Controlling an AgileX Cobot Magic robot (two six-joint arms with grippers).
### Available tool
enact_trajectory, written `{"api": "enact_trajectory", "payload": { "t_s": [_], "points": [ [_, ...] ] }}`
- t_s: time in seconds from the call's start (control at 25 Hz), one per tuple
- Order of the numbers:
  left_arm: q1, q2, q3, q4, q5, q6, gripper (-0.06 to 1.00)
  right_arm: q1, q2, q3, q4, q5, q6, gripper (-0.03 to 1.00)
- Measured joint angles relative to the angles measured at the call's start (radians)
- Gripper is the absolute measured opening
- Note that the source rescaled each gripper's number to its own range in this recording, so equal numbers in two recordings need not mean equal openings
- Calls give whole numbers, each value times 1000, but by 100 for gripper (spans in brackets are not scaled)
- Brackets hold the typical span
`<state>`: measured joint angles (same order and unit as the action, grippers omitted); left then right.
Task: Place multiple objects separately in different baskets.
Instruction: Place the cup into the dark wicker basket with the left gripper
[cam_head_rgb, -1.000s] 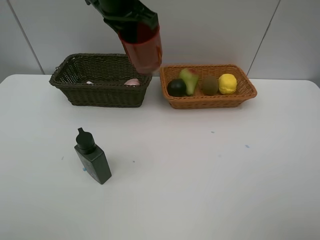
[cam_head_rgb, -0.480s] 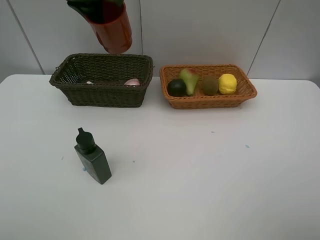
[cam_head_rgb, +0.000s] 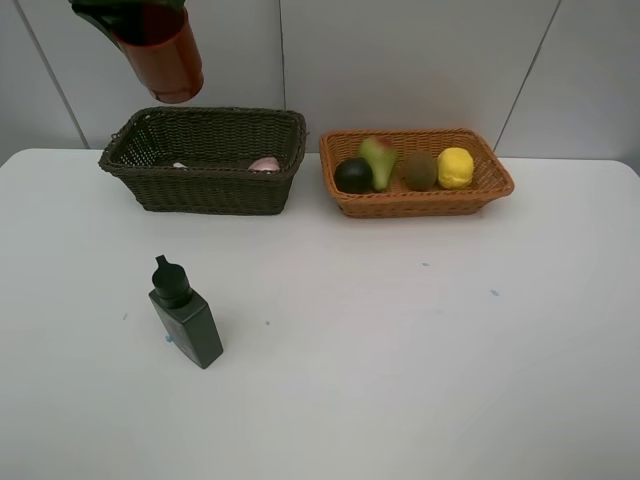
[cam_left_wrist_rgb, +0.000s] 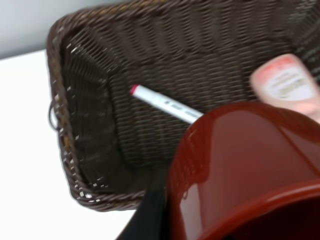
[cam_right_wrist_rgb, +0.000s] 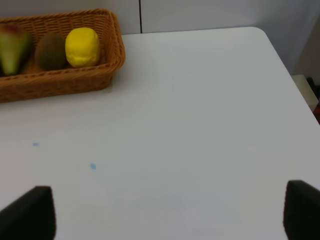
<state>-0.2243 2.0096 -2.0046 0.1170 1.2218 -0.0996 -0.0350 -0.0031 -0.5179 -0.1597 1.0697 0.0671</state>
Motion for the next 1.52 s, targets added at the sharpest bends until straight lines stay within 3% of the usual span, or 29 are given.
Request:
{"api": "enact_trajectory", "payload": {
  "t_s": [0.4,0.76,1.2,1.52],
  "points": [
    [69,141,0,-35,-4,-29,0,0,0,0,0,0,0,100],
    [109,216,5,-92,-109,-33,0,0,0,0,-1,0,0,100],
    [110,313,8,-132,-201,-24,0,0,0,0,-1,0,0,100],
    [110,315,8,-139,-207,-21,0,0,0,0,-1,0,0,100]
  ]
}}
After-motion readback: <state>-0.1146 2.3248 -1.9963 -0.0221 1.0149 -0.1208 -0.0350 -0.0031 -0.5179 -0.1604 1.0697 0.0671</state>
